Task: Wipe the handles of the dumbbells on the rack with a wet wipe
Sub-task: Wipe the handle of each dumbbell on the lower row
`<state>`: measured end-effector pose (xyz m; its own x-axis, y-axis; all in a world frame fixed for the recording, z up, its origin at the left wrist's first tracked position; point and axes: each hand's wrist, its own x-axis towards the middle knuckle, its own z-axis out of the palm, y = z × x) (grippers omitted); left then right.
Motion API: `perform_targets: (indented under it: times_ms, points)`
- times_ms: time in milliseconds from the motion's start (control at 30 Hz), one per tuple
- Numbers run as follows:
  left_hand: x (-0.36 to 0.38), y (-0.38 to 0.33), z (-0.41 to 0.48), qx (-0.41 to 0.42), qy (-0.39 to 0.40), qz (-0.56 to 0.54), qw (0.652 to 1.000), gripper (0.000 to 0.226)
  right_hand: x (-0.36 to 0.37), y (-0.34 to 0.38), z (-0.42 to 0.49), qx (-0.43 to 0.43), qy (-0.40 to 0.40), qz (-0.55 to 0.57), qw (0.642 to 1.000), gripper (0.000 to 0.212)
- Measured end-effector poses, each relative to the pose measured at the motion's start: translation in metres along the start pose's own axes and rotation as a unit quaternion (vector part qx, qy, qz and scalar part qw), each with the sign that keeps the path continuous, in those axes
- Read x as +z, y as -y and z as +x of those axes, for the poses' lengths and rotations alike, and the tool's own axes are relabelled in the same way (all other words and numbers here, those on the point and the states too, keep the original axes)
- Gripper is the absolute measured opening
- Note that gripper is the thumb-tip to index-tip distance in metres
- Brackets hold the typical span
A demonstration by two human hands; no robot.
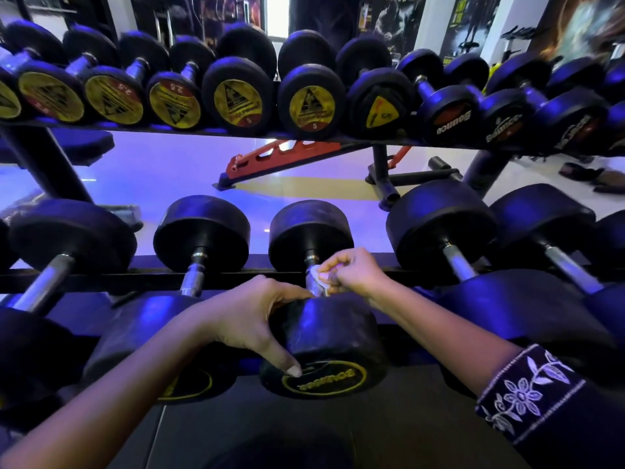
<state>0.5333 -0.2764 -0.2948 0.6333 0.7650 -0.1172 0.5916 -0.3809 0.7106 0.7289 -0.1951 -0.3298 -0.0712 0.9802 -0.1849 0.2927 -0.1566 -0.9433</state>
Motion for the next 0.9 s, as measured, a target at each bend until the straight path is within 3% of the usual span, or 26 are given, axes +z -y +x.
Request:
perform_targets:
  times_ms: [100,167,300,467,567,700,900]
  points:
    - [-0.002,0.006,0.004,-0.004,-0.016,0.059,0.998,0.075,-0.008,-0.005,-0.008,0.007,0.015,0.001,1.000,0.024]
    - [0.003,0.000,0.007,0.014,-0.031,-0.005,0.999,0.068,-0.016,-0.005,-0.013,0.001,0.010,-0.010,1.000,0.028]
    - [0.016,-0.022,0.022,0.067,-0.052,-0.032,0.996,0.068,-0.038,0.001,-0.019,-0.003,0.001,-0.018,1.000,0.021]
    - [0.006,-0.024,0.036,0.044,-0.078,0.006,0.996,0.066,-0.051,0.002,-0.024,0.027,-0.036,-0.013,0.999,0.008]
    - [-0.003,-0.027,0.042,0.036,-0.109,0.018,0.993,0.064,-0.060,0.010,-0.029,0.016,-0.080,0.000,0.997,0.018]
    - [-0.004,-0.052,0.058,0.072,-0.113,0.050,0.990,0.062,-0.090,0.038,-0.036,-0.033,-0.146,-0.082,0.985,0.012]
    - [0.026,-0.097,0.102,0.098,-0.081,0.078,0.989,0.067,-0.156,0.052,-0.046,-0.065,-0.175,-0.195,0.963,0.015]
